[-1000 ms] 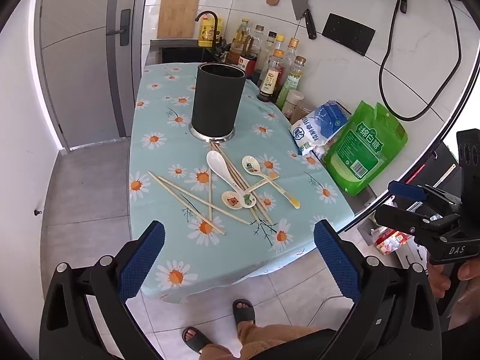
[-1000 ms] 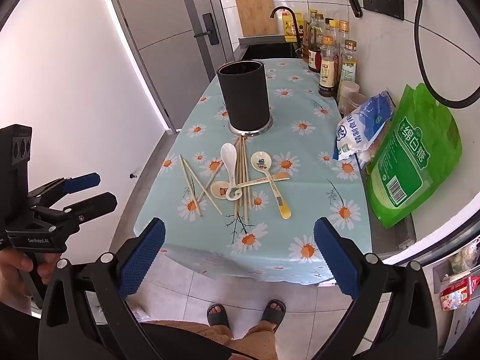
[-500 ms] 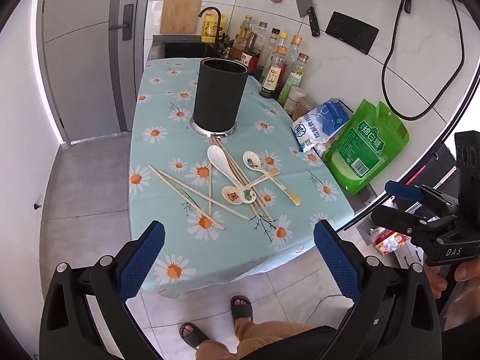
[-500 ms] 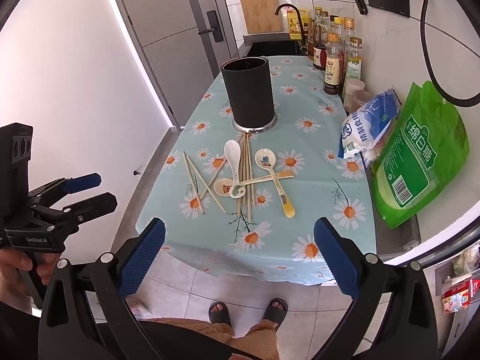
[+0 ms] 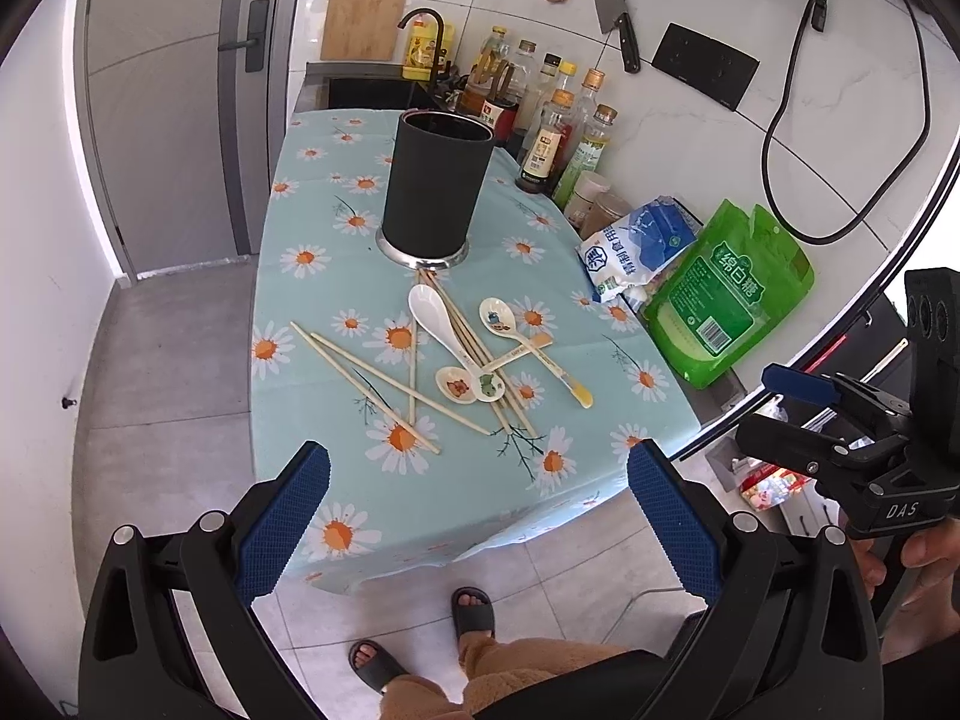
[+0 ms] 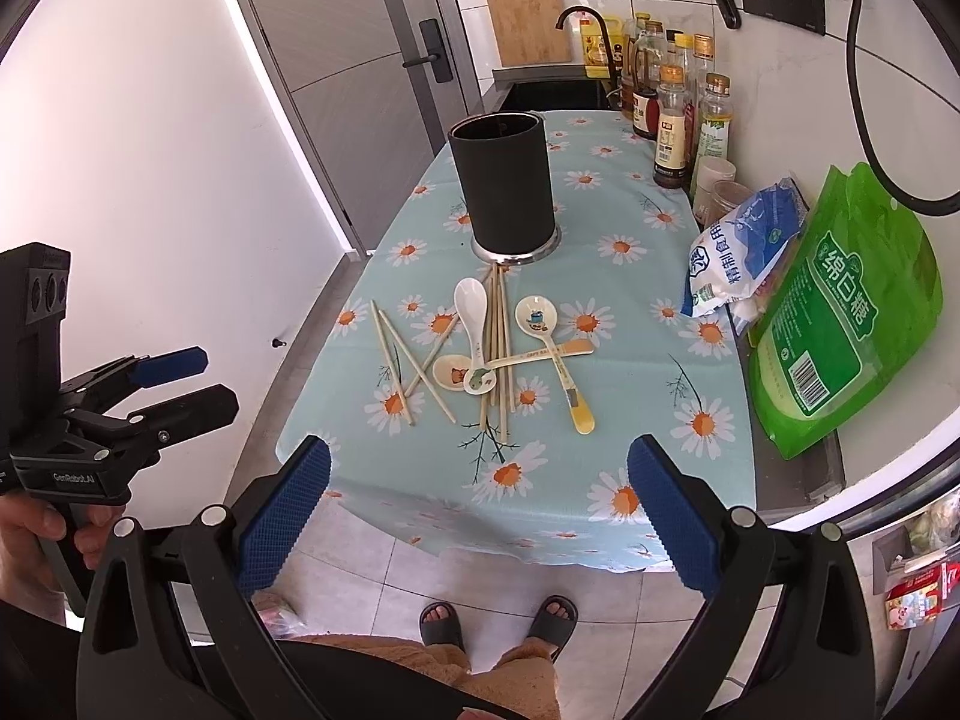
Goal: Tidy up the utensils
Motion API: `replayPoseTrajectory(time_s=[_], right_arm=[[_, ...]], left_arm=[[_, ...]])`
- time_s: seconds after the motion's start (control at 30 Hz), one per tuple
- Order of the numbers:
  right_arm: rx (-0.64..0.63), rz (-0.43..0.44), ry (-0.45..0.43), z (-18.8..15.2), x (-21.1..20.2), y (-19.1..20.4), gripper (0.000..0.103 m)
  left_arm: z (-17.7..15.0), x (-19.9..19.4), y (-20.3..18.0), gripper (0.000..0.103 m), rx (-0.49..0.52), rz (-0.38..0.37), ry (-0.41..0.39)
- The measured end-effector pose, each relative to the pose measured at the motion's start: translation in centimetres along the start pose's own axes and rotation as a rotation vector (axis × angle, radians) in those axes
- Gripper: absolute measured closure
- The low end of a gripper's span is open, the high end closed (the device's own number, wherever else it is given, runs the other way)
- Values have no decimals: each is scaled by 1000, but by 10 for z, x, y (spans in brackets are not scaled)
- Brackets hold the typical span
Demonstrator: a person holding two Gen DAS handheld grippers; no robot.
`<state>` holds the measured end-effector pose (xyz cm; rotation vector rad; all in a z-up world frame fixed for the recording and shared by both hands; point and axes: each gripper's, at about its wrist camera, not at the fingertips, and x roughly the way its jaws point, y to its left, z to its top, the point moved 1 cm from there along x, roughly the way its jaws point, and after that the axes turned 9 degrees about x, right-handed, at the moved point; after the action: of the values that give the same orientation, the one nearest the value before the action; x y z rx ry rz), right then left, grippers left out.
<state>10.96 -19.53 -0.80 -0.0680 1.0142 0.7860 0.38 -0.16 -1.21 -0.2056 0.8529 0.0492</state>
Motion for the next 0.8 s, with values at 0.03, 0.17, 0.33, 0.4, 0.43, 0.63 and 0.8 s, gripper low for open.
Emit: replayPoseTrajectory(time_s=[0.03,0.17,0.33,0.4,0.43,0.63,0.8], right_arm=[[-3,0,1,0,0,0,4],[-4,-2,4,0,1,0,4],[-5,2,2,0,1,0,4],[-7,2,5,0,2,1,4],[-7,2,5,1,3,1,4],[-11,8,-4,1,3,3,4],[-10,3,6,1,4,2,4]], left_arm=[[0,0,-1,6,4,2,0],[1,0,-2,6,5,3,-1],[3,-1,-2,6,7,7,-5],[3,-1,-2,6,6,9,-8],[4,0,-2,6,3,10,-7],[5,1,-2,6,10,11,-5],[4,2,1,6,-4,4,-2]])
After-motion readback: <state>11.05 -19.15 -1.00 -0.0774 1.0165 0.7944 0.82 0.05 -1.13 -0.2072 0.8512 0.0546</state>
